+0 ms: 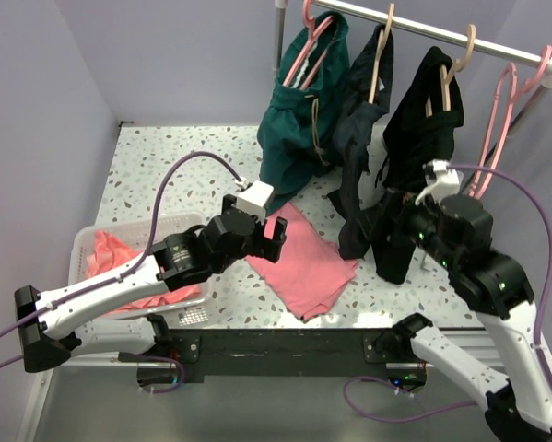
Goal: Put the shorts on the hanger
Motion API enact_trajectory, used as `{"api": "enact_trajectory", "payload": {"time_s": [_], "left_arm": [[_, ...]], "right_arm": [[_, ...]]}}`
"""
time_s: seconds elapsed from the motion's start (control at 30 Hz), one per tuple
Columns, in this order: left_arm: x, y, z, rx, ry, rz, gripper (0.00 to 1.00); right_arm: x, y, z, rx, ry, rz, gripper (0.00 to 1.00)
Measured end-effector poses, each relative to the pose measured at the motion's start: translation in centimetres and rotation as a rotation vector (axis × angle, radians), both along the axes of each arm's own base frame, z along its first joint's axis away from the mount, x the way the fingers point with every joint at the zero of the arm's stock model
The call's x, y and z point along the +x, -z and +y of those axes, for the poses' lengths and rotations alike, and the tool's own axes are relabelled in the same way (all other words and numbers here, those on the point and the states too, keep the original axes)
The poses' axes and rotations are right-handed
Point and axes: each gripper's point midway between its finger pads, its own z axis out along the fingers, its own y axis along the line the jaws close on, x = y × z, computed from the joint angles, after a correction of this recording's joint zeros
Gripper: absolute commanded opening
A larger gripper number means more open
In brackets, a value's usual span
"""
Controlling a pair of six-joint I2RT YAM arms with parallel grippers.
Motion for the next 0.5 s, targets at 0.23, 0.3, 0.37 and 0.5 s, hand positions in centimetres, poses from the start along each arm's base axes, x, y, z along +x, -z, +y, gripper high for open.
{"api": "enact_trajectory", "payload": {"time_s": [0.23, 0.3, 0.37, 0.5], "left_arm": [[-0.7, 1.3, 1.5, -0.05, -0.031, 0.0, 1.0], [-0.8, 1.9, 1.8, -0.055, -0.038, 0.003, 1.0], [-0.9, 2.3, 2.1, -0.053, -0.044, 0.003, 1.0], [-0.7, 2.1, 2.1, -0.068, -0.057, -0.004, 1.0]], "right_arm": [[-3.7, 6.5, 0.5, 0.03, -0.101, 0.088, 0.98], [-4.1, 8.2, 0.5, 0.023, -0.107, 0.125, 0.98], [-4.3, 9.3, 0.5, 0.015, -0.11, 0.148, 0.98], [-4.5, 9.5, 0.4, 0.011, -0.111, 0.153, 0.99]]}}
